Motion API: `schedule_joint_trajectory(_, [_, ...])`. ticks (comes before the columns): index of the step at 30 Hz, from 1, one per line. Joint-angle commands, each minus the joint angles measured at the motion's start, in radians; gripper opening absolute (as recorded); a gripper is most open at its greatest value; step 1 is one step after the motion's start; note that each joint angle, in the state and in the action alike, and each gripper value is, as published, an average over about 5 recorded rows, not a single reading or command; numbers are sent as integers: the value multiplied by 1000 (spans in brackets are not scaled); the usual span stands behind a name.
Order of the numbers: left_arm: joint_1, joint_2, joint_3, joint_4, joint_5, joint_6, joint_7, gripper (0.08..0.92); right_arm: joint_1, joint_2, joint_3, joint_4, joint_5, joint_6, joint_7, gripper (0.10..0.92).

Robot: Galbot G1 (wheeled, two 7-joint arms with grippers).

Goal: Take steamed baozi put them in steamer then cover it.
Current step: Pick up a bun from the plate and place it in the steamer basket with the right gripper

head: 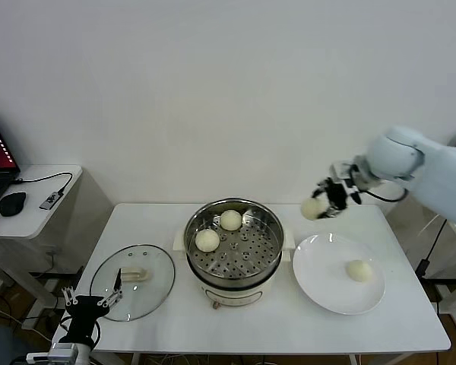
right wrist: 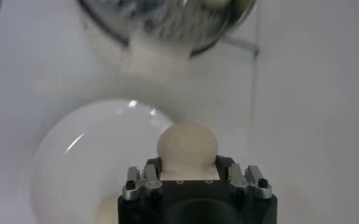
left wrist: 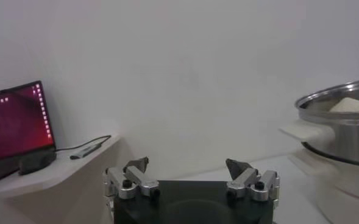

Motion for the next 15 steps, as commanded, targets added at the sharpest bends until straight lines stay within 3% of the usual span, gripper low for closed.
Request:
schedule_joint_trajectory(1, [-1, -13, -5, -1, -1, -1, -2, 823, 107, 215, -139, 55, 91, 92, 63, 560])
schedule_joint_trajectory(15, [5, -38, -24, -13, 1, -2, -5, 823, 33, 409, -214, -43, -152, 458, 58, 567])
